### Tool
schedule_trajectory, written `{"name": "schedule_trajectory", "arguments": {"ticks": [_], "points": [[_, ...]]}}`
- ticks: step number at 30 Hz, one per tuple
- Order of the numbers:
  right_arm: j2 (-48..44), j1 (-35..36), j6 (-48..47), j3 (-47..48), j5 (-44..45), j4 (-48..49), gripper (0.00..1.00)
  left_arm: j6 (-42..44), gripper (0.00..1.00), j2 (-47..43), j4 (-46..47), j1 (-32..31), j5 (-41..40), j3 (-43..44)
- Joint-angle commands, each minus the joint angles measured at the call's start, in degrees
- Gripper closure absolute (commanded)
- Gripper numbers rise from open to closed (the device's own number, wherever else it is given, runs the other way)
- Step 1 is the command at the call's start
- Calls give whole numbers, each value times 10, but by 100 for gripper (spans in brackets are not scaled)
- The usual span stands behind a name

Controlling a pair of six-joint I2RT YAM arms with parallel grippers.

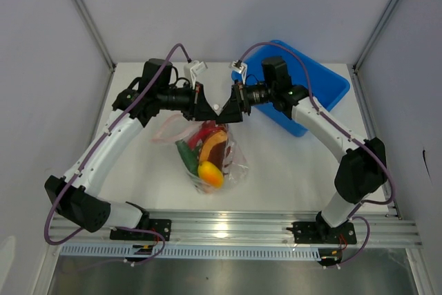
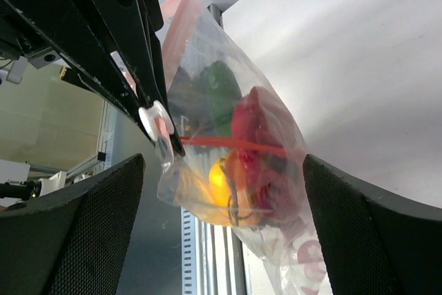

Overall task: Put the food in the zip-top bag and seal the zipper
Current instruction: Adjust the zipper food storage bag at the center of the board.

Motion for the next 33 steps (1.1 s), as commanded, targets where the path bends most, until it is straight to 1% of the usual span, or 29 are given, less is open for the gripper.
{"name": "schedule_trajectory", "arguments": {"ticks": [1,2,3,6,8,11,12,14,15,16,17,20,21,22,23,25,26,31,33], "points": [[10,20,5,-3,2,52,5,-38,99,-6,37,3,19,21],[12,23,8,-6,-3,57,7,-42,99,-6,40,3,13,19],[13,27,13,-12,-10,69,12,-53,100,-6,42,3,10,19],[11,29,24,-21,-16,81,19,-75,99,-5,50,4,8,16],[7,29,30,-36,-18,96,21,-84,99,-6,63,5,13,13],[2,31,46,-51,-23,113,29,-98,99,-7,73,5,13,7],[4,32,47,-52,-23,113,34,-98,99,-6,73,5,14,7],[3,35,45,-56,-25,113,38,-98,99,-4,73,6,18,7],[3,35,46,-58,-24,112,44,-97,99,-4,72,6,18,8],[4,35,47,-58,-24,111,47,-97,100,-5,71,6,18,7],[5,35,47,-58,-28,109,53,-95,99,-5,70,7,18,5],[3,37,49,-59,-31,108,61,-95,99,-7,72,8,21,1],[4,37,52,-59,-34,110,67,-95,99,-7,72,8,23,-1],[4,37,56,-59,-37,113,70,-94,99,-5,72,8,23,-2],[4,37,59,-58,-42,118,79,-91,100,-4,70,8,20,-2],[3,37,66,-53,-46,117,91,-83,99,-5,59,9,14,-1],[2,37,66,-52,-46,110,100,-78,100,-5,55,9,4,1],[-5,34,56,-46,-66,84,100,-44,100,-9,22,16,-38,23],[-7,33,56,-47,-69,80,100,-31,88,-8,16,19,-49,28]]}}
